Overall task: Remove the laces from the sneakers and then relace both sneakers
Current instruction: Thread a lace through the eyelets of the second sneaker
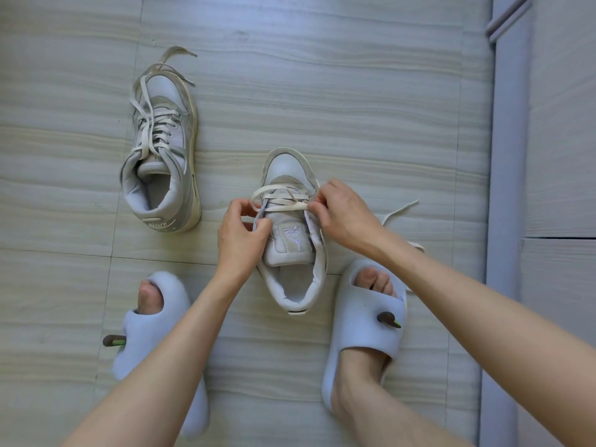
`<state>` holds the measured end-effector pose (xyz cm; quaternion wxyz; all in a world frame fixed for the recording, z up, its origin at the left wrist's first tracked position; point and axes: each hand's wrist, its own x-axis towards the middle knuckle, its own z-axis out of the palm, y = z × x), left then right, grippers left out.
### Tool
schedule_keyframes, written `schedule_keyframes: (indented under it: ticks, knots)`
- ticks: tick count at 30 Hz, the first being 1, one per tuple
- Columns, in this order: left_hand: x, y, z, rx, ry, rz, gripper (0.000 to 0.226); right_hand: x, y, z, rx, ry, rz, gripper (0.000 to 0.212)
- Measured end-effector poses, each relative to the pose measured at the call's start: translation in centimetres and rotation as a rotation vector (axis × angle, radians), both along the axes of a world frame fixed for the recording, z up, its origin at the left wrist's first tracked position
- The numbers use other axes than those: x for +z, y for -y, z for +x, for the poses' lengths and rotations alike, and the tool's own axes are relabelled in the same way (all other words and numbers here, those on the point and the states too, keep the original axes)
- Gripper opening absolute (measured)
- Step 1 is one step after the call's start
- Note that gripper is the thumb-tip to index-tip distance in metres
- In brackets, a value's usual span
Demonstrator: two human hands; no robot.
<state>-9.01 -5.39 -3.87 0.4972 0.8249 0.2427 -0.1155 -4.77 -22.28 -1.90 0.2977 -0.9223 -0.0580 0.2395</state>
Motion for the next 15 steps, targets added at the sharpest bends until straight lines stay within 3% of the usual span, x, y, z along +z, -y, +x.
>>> schedule_keyframes:
  ticks: [2, 6, 10, 15]
  knots:
    - [-0.1, 0.0, 0.0, 0.003, -0.004, 0.011, 0.018, 0.2, 1.3, -0.4, -0.181, -0.056, 0.049, 0.012]
    - [-0.1, 0.1, 0.1, 0.006, -0.001, 0.006, 0.023, 0.5, 5.9, -1.4, -0.660, -0.379, 0.254, 0.020]
    - [0.4, 1.0, 0.3, -0.019, 0.010, 0.000, 0.022, 0.3, 7.7, -2.8, -0.584, -0.471, 0.145, 0.032]
    - [0.6, 0.8, -0.1, -0.012, -0.028, -0.072, 0.012, 0.8, 6.9, -2.5, -0.399, -0.664, 0.230, 0.017]
